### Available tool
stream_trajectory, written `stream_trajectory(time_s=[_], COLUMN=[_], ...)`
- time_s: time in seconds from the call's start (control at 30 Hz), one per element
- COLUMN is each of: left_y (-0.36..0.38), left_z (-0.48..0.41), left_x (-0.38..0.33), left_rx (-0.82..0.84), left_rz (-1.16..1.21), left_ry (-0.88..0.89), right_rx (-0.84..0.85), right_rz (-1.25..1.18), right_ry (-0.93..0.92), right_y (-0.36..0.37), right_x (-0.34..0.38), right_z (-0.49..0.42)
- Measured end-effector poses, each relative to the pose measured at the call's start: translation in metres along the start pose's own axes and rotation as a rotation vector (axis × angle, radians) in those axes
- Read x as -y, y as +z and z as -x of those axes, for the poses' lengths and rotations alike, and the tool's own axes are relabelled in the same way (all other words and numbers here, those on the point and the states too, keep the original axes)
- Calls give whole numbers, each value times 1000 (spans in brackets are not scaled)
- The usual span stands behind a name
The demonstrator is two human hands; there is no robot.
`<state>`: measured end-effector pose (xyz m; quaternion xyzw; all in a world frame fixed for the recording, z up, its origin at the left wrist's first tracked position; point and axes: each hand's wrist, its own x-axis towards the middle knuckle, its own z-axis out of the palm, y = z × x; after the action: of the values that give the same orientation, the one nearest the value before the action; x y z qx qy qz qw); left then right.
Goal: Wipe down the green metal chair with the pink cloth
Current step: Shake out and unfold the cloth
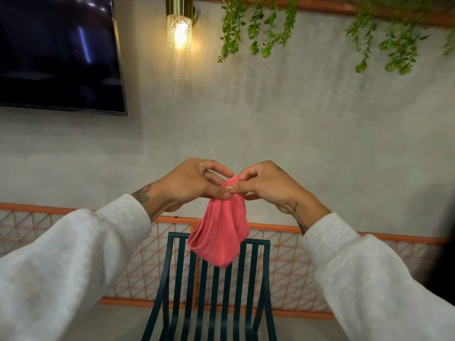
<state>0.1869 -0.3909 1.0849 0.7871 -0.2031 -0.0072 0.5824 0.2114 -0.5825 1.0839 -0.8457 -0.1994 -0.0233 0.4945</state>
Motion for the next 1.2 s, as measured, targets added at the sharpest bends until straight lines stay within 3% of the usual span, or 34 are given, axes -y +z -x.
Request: stream_trajectory(time_s=[0.1,0.3,0.47,0.63,0.83,0.9,1.1,1.2], left_y=[-6,-30,-53,-56,-62,-60,-55,-54], left_z=[-2,-11,-11,-13,-16,-17,-23,-25], left_x=[-1,-4,10,26,40,39,39,38], left_rx=[-1,-226,-284,-289,-311,-303,-279,-239], left_rz=[-75,3,22,-9,-22,76,247,229], left_ry=[-4,2,-42,-38,-43,-36,-15,-10], right_rx=[-4,134,134,338,39,-48,-96,-109], right_rz=[1,7,77,467,694,570,110,139], right_ry=[-21,63,-10,-58,-318,-306,-136,-94], right_y=[8,34,12,6,-10,-15,-26,-28], right_x=[-5,-38,-27,-13,-4,0,5,3], right_z=[4,18,20,16,12,8,-1,-6])
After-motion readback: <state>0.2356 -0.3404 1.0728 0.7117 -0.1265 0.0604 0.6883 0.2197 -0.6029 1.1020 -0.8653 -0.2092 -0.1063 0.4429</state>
